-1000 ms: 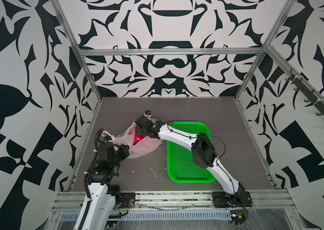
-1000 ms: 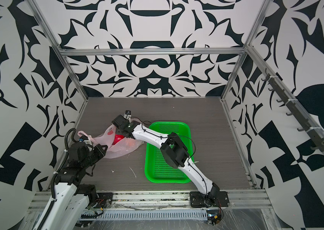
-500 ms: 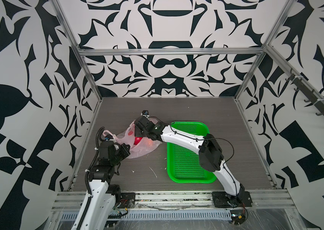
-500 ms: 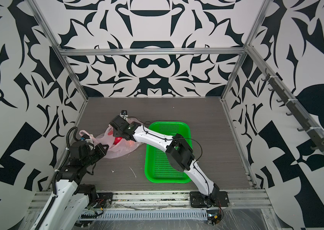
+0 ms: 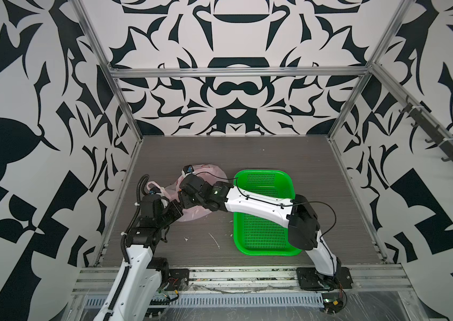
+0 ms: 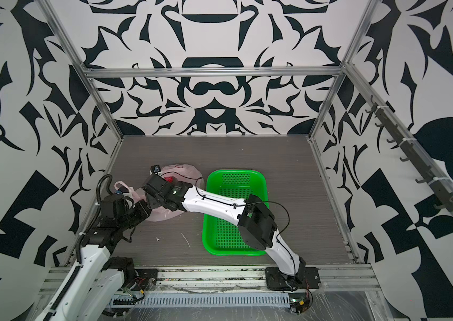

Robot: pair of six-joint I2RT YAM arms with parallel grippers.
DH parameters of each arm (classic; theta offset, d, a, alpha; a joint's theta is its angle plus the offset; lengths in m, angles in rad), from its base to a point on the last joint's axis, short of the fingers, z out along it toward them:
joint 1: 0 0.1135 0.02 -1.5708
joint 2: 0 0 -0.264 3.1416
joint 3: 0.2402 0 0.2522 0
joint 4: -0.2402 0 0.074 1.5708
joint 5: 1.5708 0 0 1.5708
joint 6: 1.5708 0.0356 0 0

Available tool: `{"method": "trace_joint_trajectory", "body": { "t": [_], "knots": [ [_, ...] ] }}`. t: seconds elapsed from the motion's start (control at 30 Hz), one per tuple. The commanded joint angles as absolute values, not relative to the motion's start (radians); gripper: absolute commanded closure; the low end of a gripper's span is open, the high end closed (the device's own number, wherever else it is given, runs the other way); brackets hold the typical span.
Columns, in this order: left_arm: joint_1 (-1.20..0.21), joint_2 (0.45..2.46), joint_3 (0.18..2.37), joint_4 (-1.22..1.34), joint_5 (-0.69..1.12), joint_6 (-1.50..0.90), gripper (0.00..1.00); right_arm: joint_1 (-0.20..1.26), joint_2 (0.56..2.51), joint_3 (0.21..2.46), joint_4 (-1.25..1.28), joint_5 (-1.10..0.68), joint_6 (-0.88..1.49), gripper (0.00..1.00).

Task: Untie the knot of the plastic bag and take out the fruit
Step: Pick up the fruit from the plastic bag, then place the fruit in the basket.

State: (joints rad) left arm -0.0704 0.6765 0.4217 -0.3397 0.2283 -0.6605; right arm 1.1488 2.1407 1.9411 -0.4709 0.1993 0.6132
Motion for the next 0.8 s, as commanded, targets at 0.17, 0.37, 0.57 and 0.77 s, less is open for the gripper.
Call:
{"method": "trace_joint_trajectory", "body": {
  "t": [0.17, 0.37, 0.57, 0.77],
  "knots": [
    [-0.071, 0.677, 0.397, -0.300, 0.204, -0.646, 1.00, 1.163, 2.026, 1.895, -0.462, 0.125, 0.505, 0.62],
    [-0.071, 0.687, 0.410, -0.294, 0.192, -0.646, 1.00, 1.170, 1.949, 1.868, -0.501, 0.103, 0.441, 0.63],
    [-0.072, 0.690, 0.435, -0.300, 0.191, -0.646, 1.00, 1.170, 1.827, 1.761, -0.490, 0.127, 0.398, 0.63],
    [-0.074, 0.684, 0.431, -0.300, 0.190, -0.655, 1.00, 1.166, 1.688, 1.622, -0.488, 0.216, 0.378, 0.66]
  ]
}}
